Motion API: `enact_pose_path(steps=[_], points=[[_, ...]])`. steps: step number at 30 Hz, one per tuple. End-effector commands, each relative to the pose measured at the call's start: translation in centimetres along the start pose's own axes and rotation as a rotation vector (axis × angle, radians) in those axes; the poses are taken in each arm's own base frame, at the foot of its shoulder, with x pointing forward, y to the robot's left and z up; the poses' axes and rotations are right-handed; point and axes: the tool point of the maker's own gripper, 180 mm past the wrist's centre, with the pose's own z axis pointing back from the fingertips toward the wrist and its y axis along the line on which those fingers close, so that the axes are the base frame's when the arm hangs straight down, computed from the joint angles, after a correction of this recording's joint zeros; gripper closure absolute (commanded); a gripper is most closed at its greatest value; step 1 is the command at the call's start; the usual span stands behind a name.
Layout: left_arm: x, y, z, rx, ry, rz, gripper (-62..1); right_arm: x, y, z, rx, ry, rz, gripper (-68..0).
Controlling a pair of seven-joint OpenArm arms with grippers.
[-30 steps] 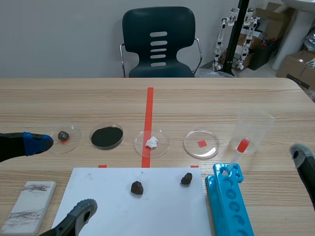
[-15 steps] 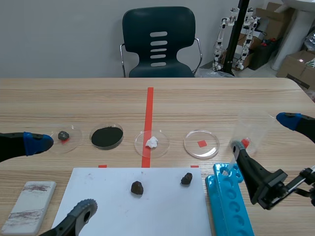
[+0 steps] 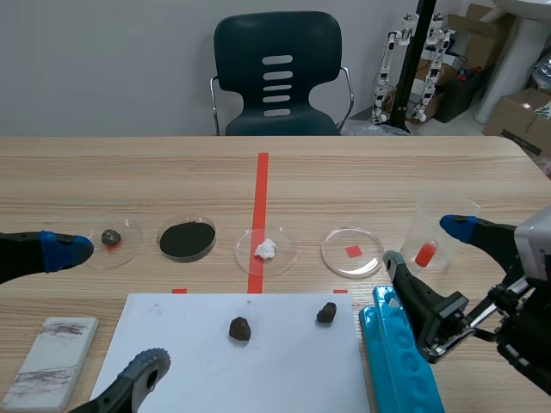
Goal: Pick up the dropper by the top with the right hand
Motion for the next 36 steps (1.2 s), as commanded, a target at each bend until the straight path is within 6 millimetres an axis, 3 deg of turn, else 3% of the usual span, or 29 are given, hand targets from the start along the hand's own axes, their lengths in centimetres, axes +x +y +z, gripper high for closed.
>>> enact_pose_path(steps=[1, 13, 22, 29, 36], points=[[0.5, -0.1, 0.0, 0.006, -0.025, 0.015, -62.3, 0.9, 0.2, -0.3, -0.006, -0.04, -0.011, -46.6], [0.5, -0.1, 0.0, 0.006, -0.025, 0.015, -62.3, 0.2, 0.8, 1.1, -0.036, -0.027, -0.02, -36.6], [0.5, -0.1, 0.0, 0.006, -0.025, 0.015, -62.3, 1.3, 0.8, 1.2, -0.042, -0.089, -0.014, -36.6], [0.5, -0.1, 0.0, 0.006, -0.025, 0.015, -62.3, 0.9, 0.8, 1.2, -0.041, -0.069, -0.015, -36.6], [0.5, -0.1, 0.0, 0.006, -0.025, 0.015, -62.3, 0.9, 0.6, 1.2, -0.055, -0.066, -0.003, -29.8]])
